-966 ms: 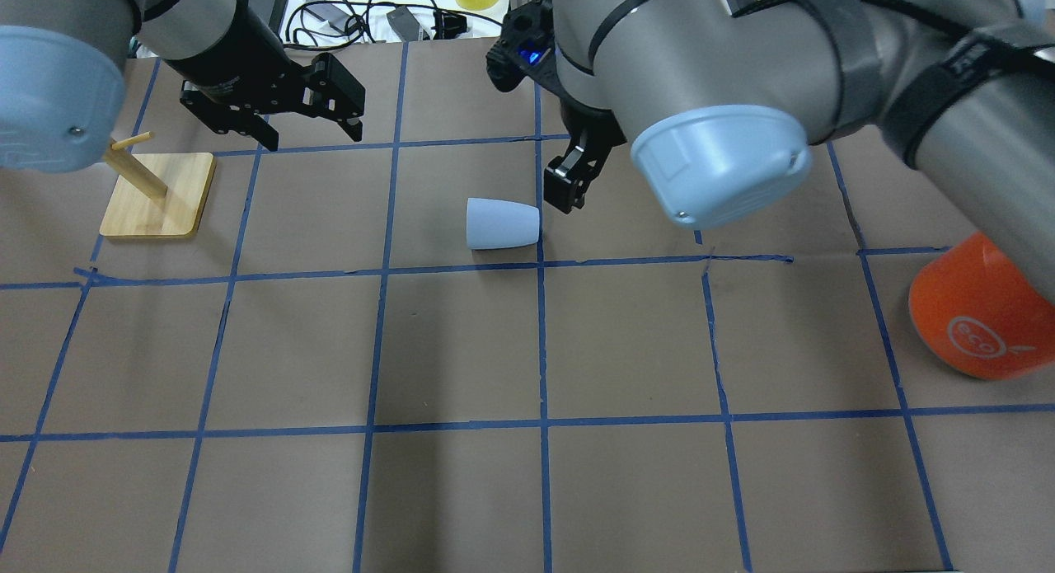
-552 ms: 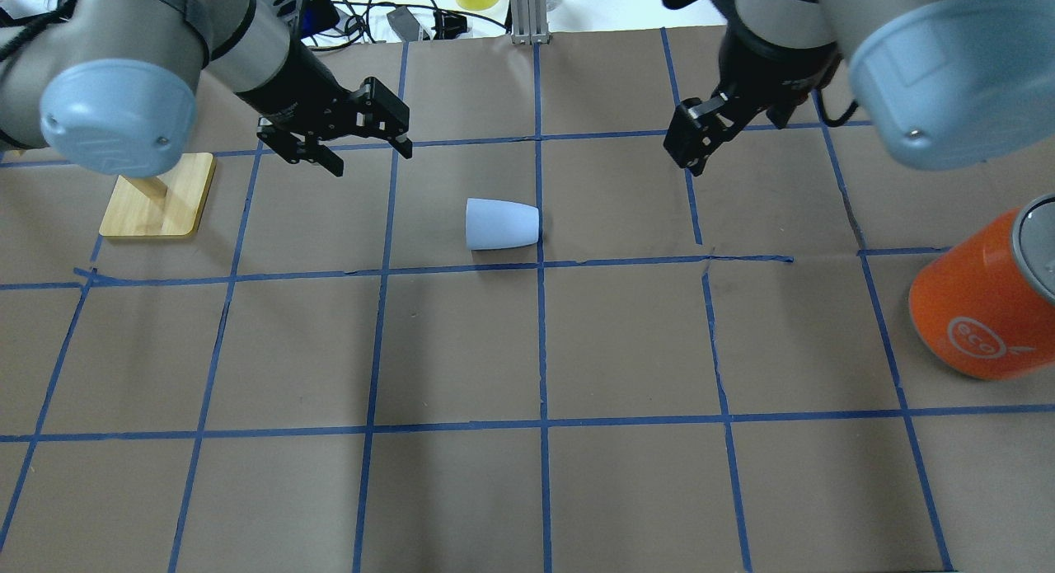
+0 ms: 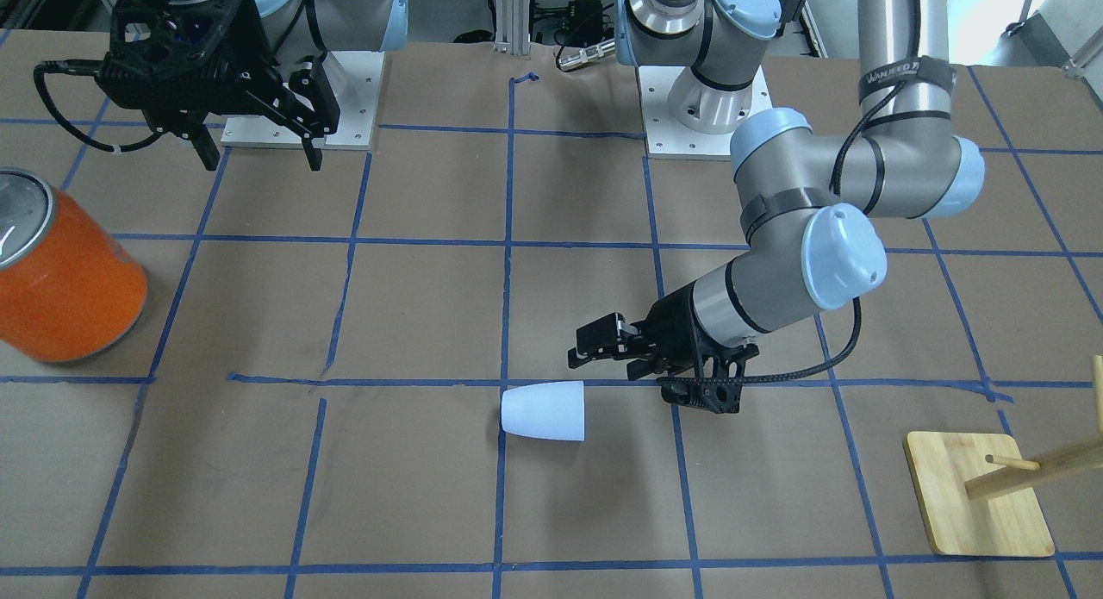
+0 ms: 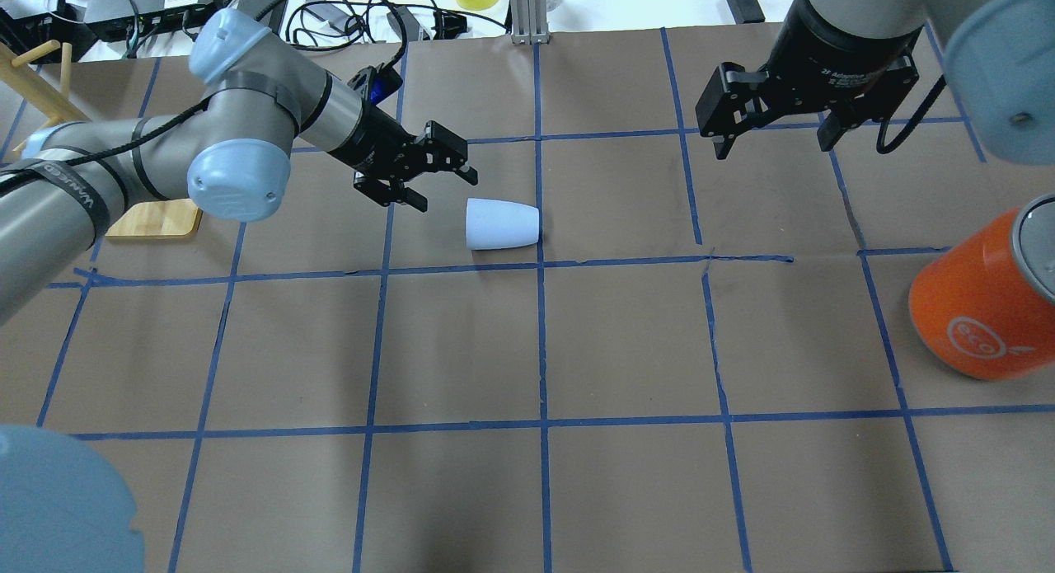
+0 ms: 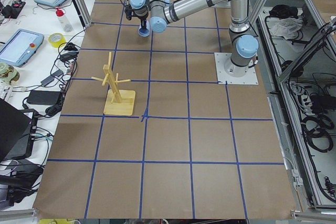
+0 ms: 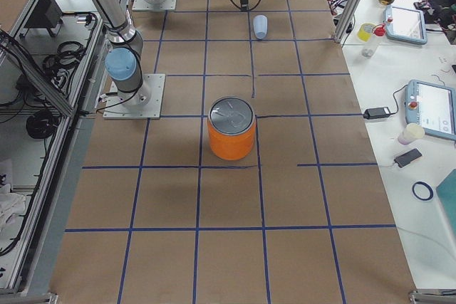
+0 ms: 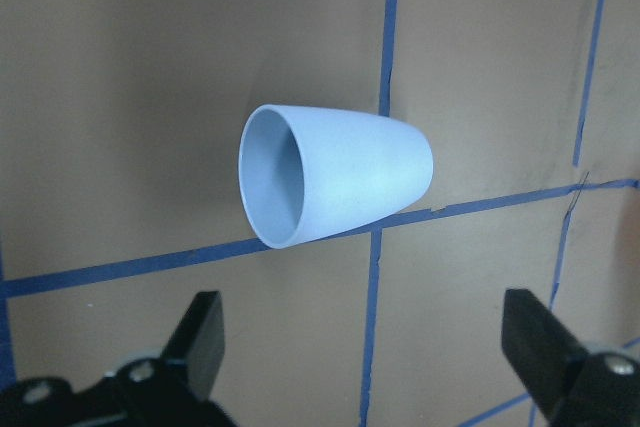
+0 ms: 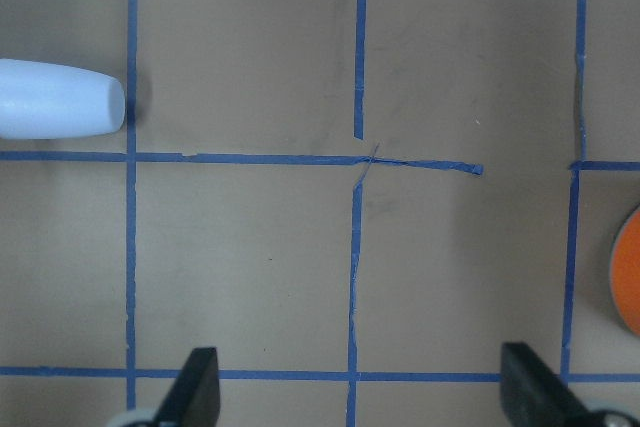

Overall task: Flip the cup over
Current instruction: 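Reach the left gripper to the lying cup and grasp its base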

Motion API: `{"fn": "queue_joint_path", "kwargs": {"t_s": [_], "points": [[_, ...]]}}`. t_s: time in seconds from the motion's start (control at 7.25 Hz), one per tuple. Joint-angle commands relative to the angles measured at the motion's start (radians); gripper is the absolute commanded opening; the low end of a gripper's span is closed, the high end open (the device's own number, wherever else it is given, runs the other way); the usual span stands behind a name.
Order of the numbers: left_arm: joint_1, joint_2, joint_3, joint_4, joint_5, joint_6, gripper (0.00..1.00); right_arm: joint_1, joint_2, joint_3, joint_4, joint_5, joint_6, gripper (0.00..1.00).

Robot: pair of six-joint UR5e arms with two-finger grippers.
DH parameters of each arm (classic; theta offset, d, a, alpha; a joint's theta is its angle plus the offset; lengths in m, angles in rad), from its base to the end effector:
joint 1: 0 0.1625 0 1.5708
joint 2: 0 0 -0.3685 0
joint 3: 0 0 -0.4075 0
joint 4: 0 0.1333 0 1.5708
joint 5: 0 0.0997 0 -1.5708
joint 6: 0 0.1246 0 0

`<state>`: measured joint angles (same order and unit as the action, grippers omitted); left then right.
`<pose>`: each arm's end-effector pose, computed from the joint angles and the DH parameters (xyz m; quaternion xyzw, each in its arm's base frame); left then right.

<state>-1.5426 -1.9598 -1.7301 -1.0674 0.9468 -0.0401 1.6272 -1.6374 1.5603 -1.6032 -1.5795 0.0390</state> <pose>-0.1896 -0.5882 0.1856 0.0394 -0.9507 -0.0232 0.3067 0.1599 -0.4862 0.4486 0.0084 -0.9985 0.0549 0.0017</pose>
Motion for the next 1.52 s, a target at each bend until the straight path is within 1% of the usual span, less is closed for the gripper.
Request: {"fn": "queue_joint_path", "kwargs": {"t_s": [0.0,0.28,0.41,0.55,0.69,0.83,0.97,1.1,1.24,1.38], "points": [[-0.001,-0.089,-0.034,0.125,-0.069,-0.026,1.00,0.000,-0.001,0.001,-0.004,0.009,0.016,1.00],[-0.001,-0.135,-0.026,0.193,-0.069,-0.032,1.00,0.000,-0.001,0.003,-0.004,0.009,0.016,1.00],[-0.001,-0.137,-0.022,0.196,-0.074,-0.070,1.00,0.000,-0.001,0.003,-0.004,0.009,0.016,1.00],[-0.001,-0.142,-0.023,0.223,-0.112,-0.114,1.00,0.000,-0.001,0.003,-0.004,0.007,0.016,1.00],[-0.001,-0.154,-0.025,0.228,-0.144,-0.116,0.91,0.000,-0.001,0.003,-0.004,0.007,0.016,1.00],[-0.002,-0.157,-0.028,0.228,-0.175,-0.144,0.89,0.000,-0.001,0.003,-0.003,0.007,0.016,1.00],[-0.002,-0.165,-0.028,0.228,-0.175,-0.158,0.89,0.000,-0.001,0.003,-0.004,0.007,0.016,1.00],[-0.004,-0.165,-0.025,0.230,-0.175,-0.159,0.85,0.000,-0.001,0.003,-0.004,0.007,0.016,1.00],[-0.004,-0.166,-0.026,0.230,-0.177,-0.159,0.52,0.000,-0.004,0.003,-0.003,0.007,0.016,1.00],[-0.007,-0.166,-0.031,0.230,-0.177,-0.159,0.50,0.000,-0.004,0.003,-0.004,0.007,0.016,1.00]]}}
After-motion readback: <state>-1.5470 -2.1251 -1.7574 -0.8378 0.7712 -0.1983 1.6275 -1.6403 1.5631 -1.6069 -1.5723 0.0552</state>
